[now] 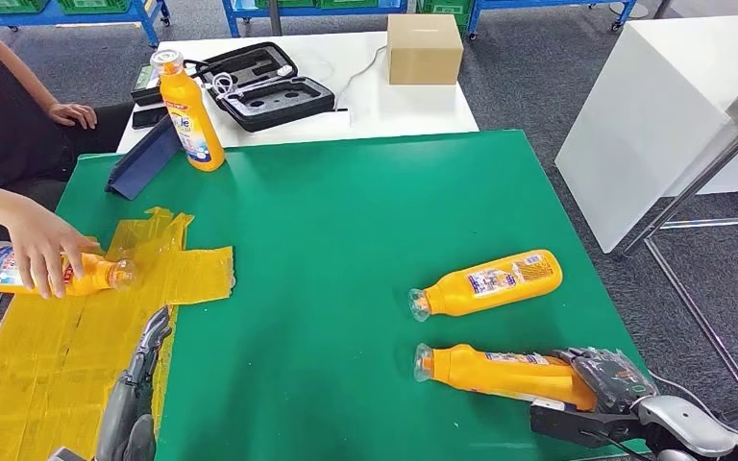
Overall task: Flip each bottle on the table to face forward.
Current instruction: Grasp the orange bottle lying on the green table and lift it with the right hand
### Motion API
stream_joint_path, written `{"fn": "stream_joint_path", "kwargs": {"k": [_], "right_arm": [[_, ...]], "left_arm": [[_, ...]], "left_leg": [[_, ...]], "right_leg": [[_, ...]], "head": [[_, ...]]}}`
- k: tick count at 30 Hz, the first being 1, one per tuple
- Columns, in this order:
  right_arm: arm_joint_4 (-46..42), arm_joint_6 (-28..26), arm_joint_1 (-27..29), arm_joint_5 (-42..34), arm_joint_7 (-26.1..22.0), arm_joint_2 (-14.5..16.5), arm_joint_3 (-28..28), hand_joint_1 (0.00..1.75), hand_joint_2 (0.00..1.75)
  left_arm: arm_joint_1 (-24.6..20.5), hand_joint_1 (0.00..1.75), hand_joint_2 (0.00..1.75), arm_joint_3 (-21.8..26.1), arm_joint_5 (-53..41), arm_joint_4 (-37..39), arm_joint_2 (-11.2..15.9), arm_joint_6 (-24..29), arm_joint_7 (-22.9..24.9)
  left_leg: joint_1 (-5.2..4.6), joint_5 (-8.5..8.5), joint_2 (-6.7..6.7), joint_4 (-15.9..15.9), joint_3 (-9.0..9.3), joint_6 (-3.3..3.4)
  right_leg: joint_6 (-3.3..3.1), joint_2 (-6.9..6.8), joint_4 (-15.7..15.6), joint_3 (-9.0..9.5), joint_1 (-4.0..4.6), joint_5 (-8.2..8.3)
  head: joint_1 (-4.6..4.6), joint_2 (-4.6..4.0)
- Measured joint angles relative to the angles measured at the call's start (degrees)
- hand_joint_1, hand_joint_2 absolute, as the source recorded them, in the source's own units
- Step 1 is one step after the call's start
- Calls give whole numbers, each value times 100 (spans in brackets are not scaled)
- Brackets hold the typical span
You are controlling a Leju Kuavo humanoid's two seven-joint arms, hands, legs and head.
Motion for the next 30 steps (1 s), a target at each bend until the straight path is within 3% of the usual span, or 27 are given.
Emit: {"fn": "stream_joint_path", "kwargs": {"k": [5,9,14,17,22,30], "right_arm": [[487,-306,-445,291,-230,433,175,175,175],[790,-679,-706,187,-758,970,221,175,175],[258,-450,-333,-1293,-1766,1292,169,175,175],[-64,-312,-190,-1564,-2073,1497,68,175,175],[-311,-62,-243,-1651,-2288,1891,-63,175,175],[-377,129,-401,-1664,-2410,2364,-134,175,175]], "left_arm": [[0,0,0,-17,46,0,13,1,47],[18,0,175,10,583,-3,-26,-275,189],[59,0,175,297,2532,-7,-286,-1415,633],[67,0,175,484,3202,-7,-494,-1730,893],[42,0,175,613,3633,3,-747,-1858,1159],[-33,0,175,582,3843,147,-914,-1735,1284]], "left_leg": [[22,-4,59,-1,19,-3],[28,-1,67,0,37,-4],[21,30,-35,10,-7,7],[21,46,-73,13,-58,3],[22,45,-82,12,-93,3],[20,46,-87,12,-107,3]], "right_leg": [[-13,54,-11,11,25,23],[-9,64,-14,27,30,30],[2,-34,-11,50,22,26],[3,-69,-5,41,22,26],[2,-80,-5,8,22,24],[2,-86,-5,-5,18,24]], "head": [[2,0],[3,0],[-2,0],[-3,0],[-2,0],[-2,0]]}}
